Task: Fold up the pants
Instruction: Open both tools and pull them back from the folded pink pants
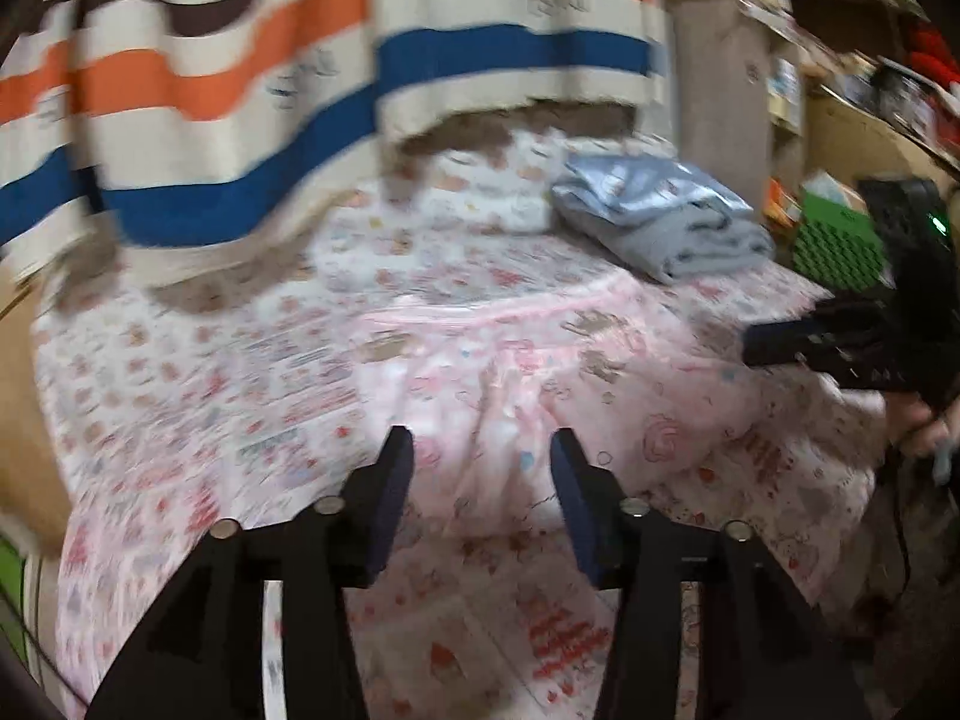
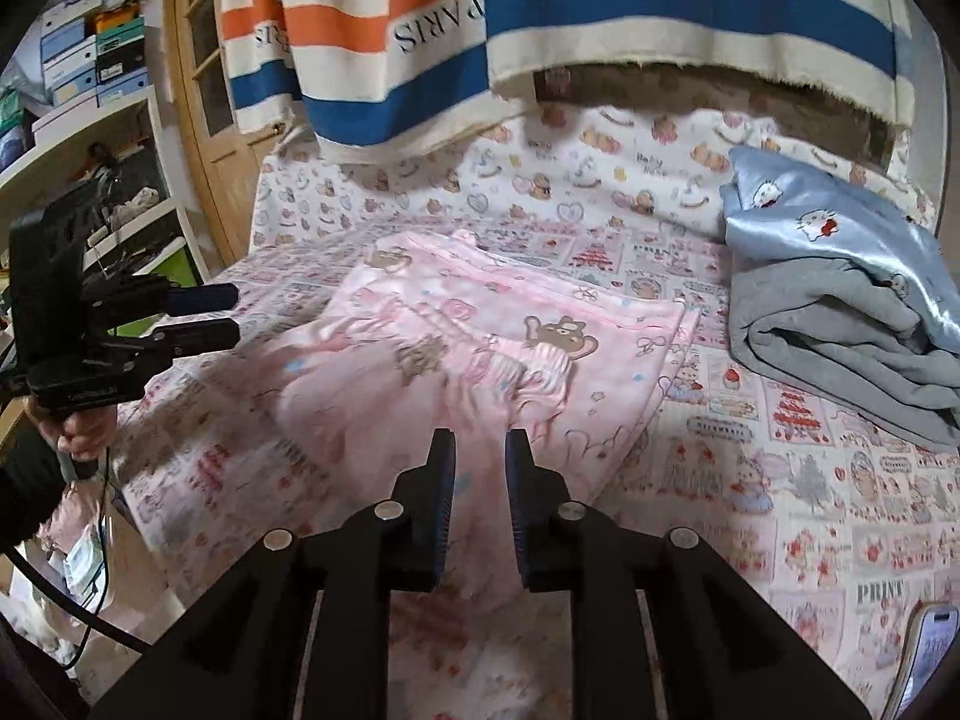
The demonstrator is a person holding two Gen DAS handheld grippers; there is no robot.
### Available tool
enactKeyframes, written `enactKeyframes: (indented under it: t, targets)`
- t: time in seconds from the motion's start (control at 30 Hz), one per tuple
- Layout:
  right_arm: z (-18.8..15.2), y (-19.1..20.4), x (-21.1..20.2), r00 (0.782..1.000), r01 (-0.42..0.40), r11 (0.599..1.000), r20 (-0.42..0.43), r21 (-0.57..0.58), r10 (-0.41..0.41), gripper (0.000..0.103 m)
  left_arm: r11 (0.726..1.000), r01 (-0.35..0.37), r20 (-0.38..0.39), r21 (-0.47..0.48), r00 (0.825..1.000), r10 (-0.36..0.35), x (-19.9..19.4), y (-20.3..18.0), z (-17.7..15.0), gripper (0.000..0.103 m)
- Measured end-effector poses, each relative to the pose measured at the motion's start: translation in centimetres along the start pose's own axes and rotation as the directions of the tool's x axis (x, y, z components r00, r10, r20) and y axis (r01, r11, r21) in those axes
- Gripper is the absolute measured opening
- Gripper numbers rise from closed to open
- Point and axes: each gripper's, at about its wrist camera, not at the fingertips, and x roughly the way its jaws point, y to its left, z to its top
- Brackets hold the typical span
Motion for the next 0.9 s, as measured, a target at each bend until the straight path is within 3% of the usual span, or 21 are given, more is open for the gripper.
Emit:
enactKeyframes:
  t: [0.1,0.13,0.17,0.2,0.23,0.33,0.43,0.6,0.9]
  targets:
    - [-1.0,0.9,-1.0,0.998,0.058,0.998,0.037,0.003,-0.058,0.018,0.991,-0.098,0.034,-0.087,0.994,0.101,-1.5,-0.1,-1.2,0.057]
    - [-1.4,1.1,-1.4,0.995,0.076,0.997,0.059,0.003,-0.076,0.020,0.987,-0.115,0.060,-0.112,0.991,0.123,-2.0,-0.1,-1.7,0.071]
    - [-1.7,1.4,-1.7,0.993,0.091,0.996,0.075,0.006,-0.091,0.033,0.982,-0.126,0.084,-0.143,0.987,0.139,-2.5,0.0,-2.1,0.082]
    - [-2.0,1.7,-2.0,0.989,0.110,0.994,0.093,0.013,-0.111,0.041,0.978,-0.130,0.101,-0.166,0.984,0.148,-2.8,-0.1,-2.4,0.084]
    - [-2.3,2.0,-2.3,0.984,0.128,0.991,0.124,0.023,-0.130,0.060,0.973,-0.136,0.117,-0.187,0.980,0.160,-3.1,0.0,-2.7,0.084]
    - [-2.8,2.8,-3.1,0.968,0.156,0.986,0.190,0.052,-0.163,0.066,0.965,-0.167,0.134,-0.203,0.971,0.197,-3.0,-0.3,-3.1,0.092]
    - [-3.0,3.3,-3.9,0.956,0.149,0.985,0.241,0.087,-0.166,0.090,0.962,-0.192,0.161,-0.196,0.961,0.224,-3.2,-0.9,-3.3,0.102]
    - [-3.1,3.2,-4.9,0.937,0.190,0.975,0.277,0.114,-0.215,0.091,0.969,-0.207,0.165,-0.137,0.960,0.228,-3.2,-1.9,-3.2,0.102]
    - [-3.8,1.7,-4.7,0.943,0.191,0.967,0.242,0.167,-0.228,0.091,0.963,-0.148,0.080,-0.227,0.982,0.170,-1.6,-0.8,-3.8,0.102]
